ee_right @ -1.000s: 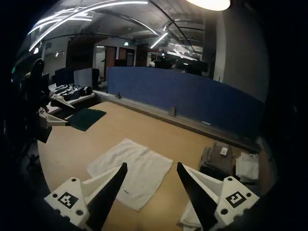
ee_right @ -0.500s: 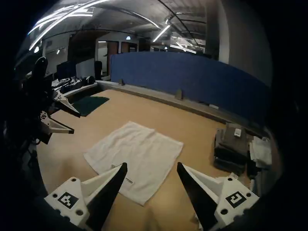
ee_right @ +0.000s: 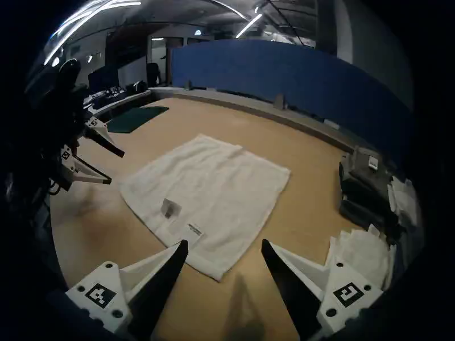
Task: Fold towel
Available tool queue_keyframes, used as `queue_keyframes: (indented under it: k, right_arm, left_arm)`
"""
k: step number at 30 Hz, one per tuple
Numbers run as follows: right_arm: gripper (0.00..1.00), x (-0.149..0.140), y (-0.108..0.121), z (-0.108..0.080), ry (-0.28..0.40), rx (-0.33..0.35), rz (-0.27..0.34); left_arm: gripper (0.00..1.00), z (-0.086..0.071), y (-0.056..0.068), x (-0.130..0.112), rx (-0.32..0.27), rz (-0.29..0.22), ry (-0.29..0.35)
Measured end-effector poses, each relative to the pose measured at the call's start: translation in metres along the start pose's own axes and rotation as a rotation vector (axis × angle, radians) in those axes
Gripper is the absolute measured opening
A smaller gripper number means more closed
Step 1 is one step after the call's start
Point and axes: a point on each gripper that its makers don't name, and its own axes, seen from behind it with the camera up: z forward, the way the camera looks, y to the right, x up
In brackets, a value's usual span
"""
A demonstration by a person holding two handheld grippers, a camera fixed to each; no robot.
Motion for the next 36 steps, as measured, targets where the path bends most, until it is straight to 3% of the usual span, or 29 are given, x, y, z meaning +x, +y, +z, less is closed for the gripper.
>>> queue_keyframes:
  k: [14,25,31,36]
  right_arm:
    - [1.00,-0.045,0.002,0.012,-0.142,0.030,-0.024]
    - [1.00,-0.053,0.003,0.012,-0.177,0.046,-0.027]
    - [0.91,-0.059,0.002,0.015,-0.195,0.052,-0.035]
    - [0.75,-0.063,0.001,0.015,-0.211,0.061,-0.039]
  left_arm:
    - [0.96,0.013,0.004,-0.033,-0.044,-0.016,-0.137]
    - [0.96,0.020,0.012,-0.035,-0.087,-0.011,-0.185]
    - [0.94,0.022,0.013,-0.041,-0.090,-0.013,-0.225]
    - [0.81,0.023,0.013,-0.046,-0.081,0.005,-0.258]
